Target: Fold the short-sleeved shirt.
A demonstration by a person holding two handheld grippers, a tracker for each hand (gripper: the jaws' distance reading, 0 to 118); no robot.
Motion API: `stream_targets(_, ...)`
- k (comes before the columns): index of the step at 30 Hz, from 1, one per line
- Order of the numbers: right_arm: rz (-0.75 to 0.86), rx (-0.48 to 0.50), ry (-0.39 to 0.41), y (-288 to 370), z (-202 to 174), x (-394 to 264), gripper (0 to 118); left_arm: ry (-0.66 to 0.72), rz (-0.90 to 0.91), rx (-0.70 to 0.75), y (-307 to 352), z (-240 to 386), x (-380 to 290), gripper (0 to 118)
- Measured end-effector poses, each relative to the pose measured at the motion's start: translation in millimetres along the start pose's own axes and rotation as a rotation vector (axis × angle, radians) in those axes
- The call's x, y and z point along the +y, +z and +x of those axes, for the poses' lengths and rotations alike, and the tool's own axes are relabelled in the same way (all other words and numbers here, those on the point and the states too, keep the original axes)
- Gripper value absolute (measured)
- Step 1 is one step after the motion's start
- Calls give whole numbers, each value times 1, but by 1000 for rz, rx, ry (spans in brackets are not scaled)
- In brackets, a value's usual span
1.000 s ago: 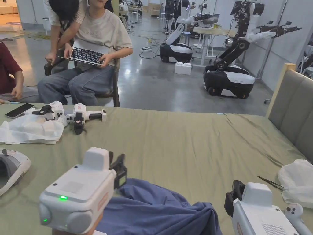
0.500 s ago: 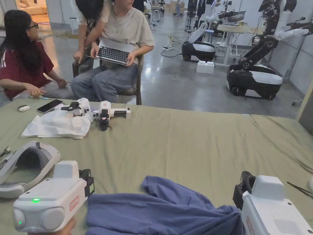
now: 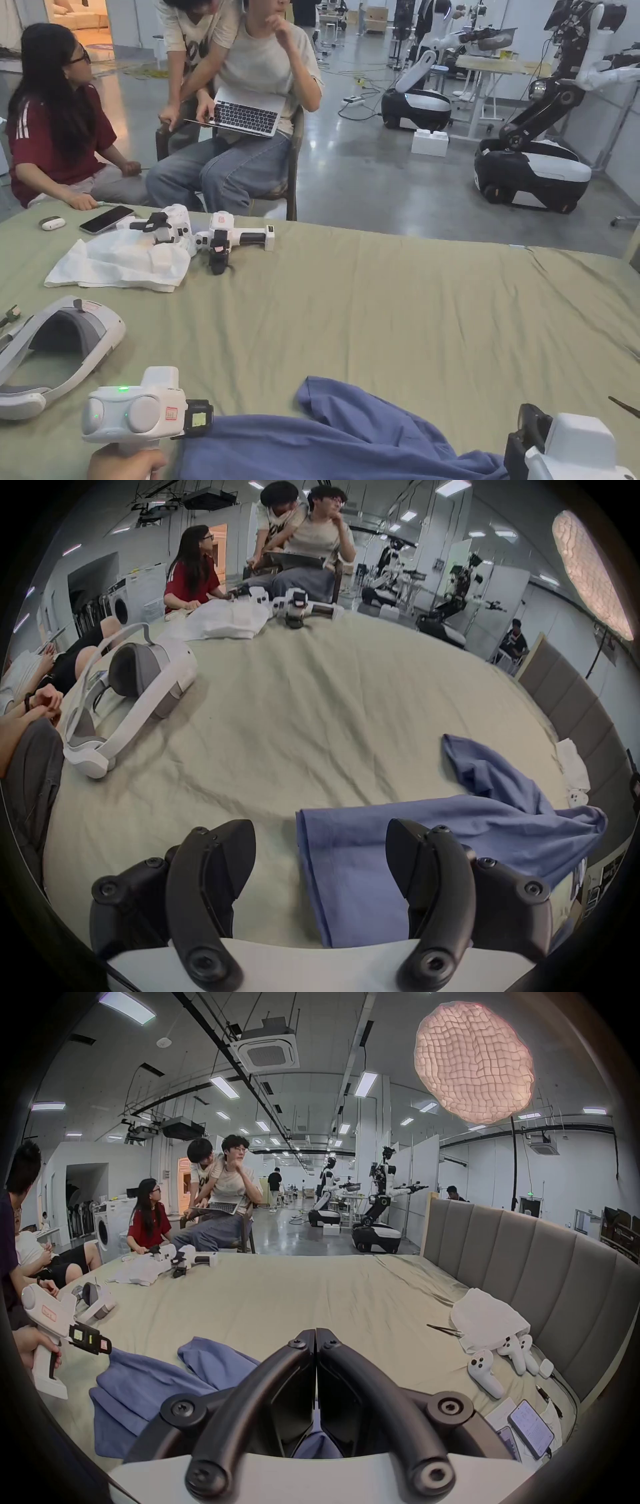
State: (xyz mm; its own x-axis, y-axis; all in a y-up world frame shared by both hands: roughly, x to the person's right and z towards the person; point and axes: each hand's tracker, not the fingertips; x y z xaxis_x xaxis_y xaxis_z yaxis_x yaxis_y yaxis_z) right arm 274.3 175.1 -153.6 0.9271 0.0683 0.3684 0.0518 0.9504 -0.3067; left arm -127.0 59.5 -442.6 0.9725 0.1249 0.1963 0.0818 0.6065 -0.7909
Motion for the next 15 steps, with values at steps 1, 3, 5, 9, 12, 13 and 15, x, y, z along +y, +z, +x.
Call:
stream_targets(1,-6,-5,1,0,2,-1,0,-4,-11,16,-8,1,2,80)
stream_targets(3,-22,-19,-4,1,9,-5,0,-15,-44,48,-27,1,2,80)
stream_targets(5,-37,-33,-3,2,17,-9,0,-34,-82,60,-43,2,2,80)
stream_targets(9,-70,-69,-1,3,33,-17,0,-81,-98,106,-56,9,-4,73)
stream_targets(12,-93,-93,-19,2,43,-23,0,-139,-77,77,-46,25,-7,25)
stream_targets(13,-100,-97,-26,1,45,-24,0,-156,-67,65,-45,29,-9,7)
stream_targets(15,-114,-98,-36,-1,48,-27,0,-192,-75,11,-39,36,-11,2)
